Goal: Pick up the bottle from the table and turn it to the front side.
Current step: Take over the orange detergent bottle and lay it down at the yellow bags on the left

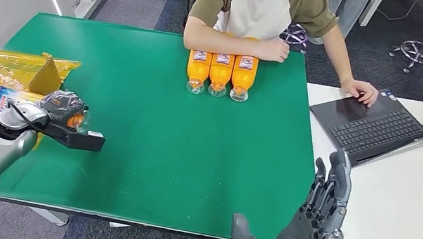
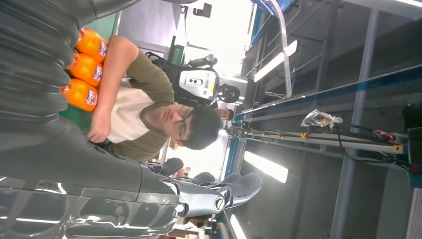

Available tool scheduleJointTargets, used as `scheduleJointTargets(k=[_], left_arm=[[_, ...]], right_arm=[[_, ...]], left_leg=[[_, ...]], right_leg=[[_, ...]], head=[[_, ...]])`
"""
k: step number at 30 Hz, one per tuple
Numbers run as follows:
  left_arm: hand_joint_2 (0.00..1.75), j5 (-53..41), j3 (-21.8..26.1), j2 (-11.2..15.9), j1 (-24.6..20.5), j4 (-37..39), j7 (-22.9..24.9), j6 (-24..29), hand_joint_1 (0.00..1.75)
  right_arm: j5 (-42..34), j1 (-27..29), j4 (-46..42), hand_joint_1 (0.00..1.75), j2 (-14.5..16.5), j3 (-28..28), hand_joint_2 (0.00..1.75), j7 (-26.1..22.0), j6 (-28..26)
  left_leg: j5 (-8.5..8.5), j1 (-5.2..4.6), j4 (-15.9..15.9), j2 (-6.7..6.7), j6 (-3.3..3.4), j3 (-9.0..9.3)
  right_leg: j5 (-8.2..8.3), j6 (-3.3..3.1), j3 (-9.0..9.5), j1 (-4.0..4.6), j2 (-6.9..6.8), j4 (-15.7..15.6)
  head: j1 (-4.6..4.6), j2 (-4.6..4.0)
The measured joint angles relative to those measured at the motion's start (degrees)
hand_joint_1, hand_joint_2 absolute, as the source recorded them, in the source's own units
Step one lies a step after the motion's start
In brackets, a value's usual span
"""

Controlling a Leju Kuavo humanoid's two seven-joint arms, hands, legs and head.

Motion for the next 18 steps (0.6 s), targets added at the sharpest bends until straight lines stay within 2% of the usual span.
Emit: scheduleJointTargets(k=[7, 14, 18], left_arm=[[1.75, 0.9, -2.1, -2.3, -2.2, 7.5, 0.4, -3.1, 1.75], [1.75, 1.5, -2.5, -3.5, -2.4, 10.4, 1.1, -4.4, 1.75], [1.75, 1.7, -2.5, -3.7, -2.6, 11.0, 1.3, -4.4, 0.03]], right_arm=[[0.6, -0.4, 0.0, 0.00, 0.0, 0.3, 1.75, 1.4, 0.0], [0.8, -0.8, 0.0, 0.00, 0.0, 0.7, 1.75, 1.8, 0.0], [0.8, -0.8, 0.0, 0.00, 0.0, 0.7, 1.75, 1.8, 0.0]], left_leg=[[-0.01, 0.01, 0.0, 0.06, -0.01, -0.02], [-0.01, 0.01, 0.0, 0.05, -0.01, -0.02], [0.00, 0.01, 0.0, 0.04, -0.01, -0.02]], right_leg=[[-0.01, -0.01, -0.06, 0.00, 0.08, 0.0], [-0.01, -0.01, -0.03, 0.01, 0.07, 0.0], [0.00, -0.01, -0.02, 0.00, 0.06, 0.0]], head=[[-0.01, 0.00], [0.00, 0.00], [-0.01, 0.00]])
